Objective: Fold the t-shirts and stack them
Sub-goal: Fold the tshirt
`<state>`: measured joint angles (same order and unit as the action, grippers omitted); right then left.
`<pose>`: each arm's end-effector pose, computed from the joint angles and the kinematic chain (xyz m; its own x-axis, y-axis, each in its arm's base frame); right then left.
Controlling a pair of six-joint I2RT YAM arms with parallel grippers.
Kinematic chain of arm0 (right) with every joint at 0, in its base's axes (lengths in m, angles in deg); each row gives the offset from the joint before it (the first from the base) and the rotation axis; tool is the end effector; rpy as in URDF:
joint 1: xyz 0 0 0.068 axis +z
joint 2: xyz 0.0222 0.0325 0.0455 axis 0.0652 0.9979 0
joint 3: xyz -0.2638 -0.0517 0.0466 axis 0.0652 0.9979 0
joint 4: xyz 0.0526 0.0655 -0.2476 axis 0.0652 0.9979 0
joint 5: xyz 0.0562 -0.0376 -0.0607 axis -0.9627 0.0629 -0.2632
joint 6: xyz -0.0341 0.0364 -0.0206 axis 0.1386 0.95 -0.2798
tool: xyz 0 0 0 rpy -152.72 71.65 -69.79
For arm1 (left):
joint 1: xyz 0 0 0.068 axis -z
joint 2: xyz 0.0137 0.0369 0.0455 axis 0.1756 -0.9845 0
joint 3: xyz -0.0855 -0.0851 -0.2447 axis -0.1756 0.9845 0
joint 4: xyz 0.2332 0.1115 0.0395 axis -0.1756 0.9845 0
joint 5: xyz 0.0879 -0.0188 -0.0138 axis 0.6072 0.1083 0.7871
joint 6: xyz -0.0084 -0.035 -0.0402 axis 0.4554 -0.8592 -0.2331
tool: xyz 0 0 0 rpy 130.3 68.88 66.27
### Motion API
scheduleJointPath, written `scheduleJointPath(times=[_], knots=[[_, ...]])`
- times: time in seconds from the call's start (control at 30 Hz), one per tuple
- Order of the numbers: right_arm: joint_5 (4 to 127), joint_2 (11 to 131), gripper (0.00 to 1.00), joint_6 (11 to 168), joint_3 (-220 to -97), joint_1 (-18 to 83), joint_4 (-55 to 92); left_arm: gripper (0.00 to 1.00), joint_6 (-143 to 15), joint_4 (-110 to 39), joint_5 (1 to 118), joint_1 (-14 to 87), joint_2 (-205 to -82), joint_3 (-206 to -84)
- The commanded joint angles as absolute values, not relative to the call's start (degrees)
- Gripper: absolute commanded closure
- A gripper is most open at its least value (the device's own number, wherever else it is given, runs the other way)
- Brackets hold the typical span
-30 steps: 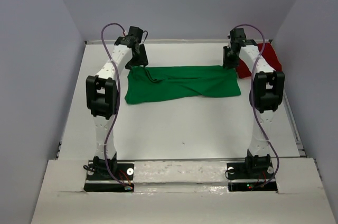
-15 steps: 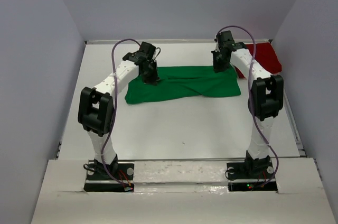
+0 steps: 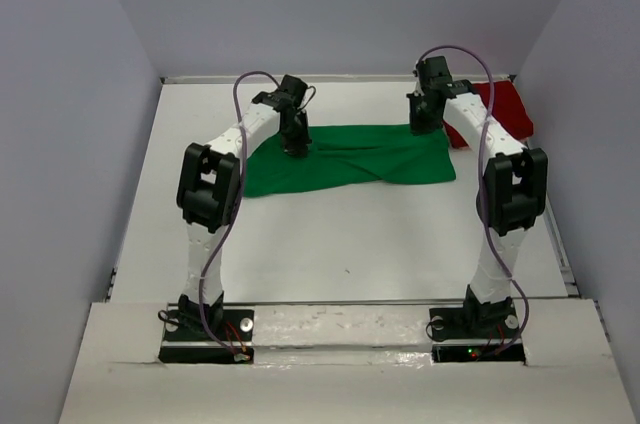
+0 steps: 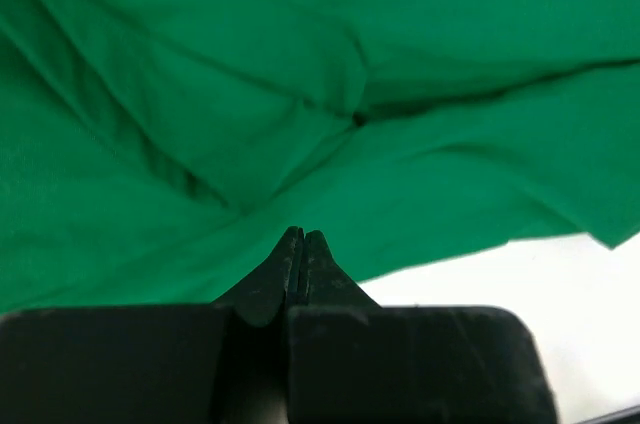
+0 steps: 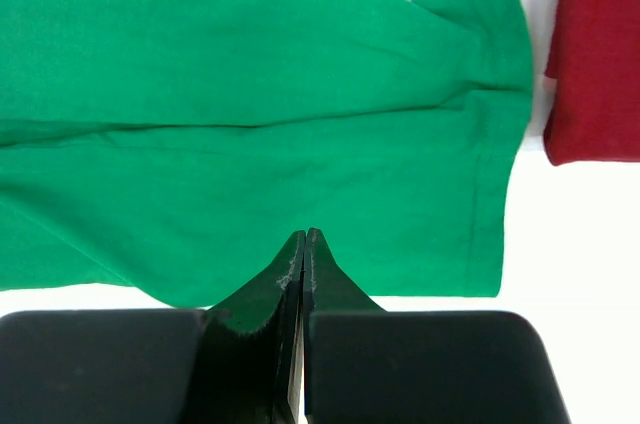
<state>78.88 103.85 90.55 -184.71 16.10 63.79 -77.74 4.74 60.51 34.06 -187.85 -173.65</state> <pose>0.4287 0.0904 0.2705 -0.8396 -0.0454 -0.5413 -0.0469 0.9988 -0.0110 0.4207 -0.1917 0.2278 -0.8922 -0.0687 -0.4463 0.0924 0.9397 -0.3293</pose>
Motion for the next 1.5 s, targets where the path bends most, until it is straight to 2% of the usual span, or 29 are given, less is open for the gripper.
scheduleJointPath(times=[0.0,0.2,0.33,0.6,0.9,1.17,1.47], knots=[[80.35,99.87,1.00,90.47,-184.26,16.22,61.50,1.00,-75.93,8.15,60.94,34.20,-191.07,-182.46],[81.67,99.08,1.00,90.38,-183.90,16.22,61.59,1.00,-75.05,10.97,60.51,33.93,-196.09,-189.76],[81.40,99.08,1.00,90.64,-183.82,16.22,61.50,1.00,-74.96,11.32,60.76,33.85,-196.36,-190.48],[80.97,99.34,1.00,90.73,-184.17,16.22,61.50,1.00,-75.84,7.98,61.72,33.85,-187.67,-178.63],[79.29,97.42,1.00,91.35,-182.94,16.22,61.06,1.00,-75.75,6.75,64.81,33.06,-188.53,-173.69],[79.12,96.27,1.00,91.17,-181.09,16.22,60.27,1.00,-74.44,8.42,65.33,31.30,-195.56,-181.06],[80.08,97.67,1.00,91.17,-181.88,16.22,60.44,1.00,-72.77,13.43,63.50,29.28,-204.53,-195.48]])
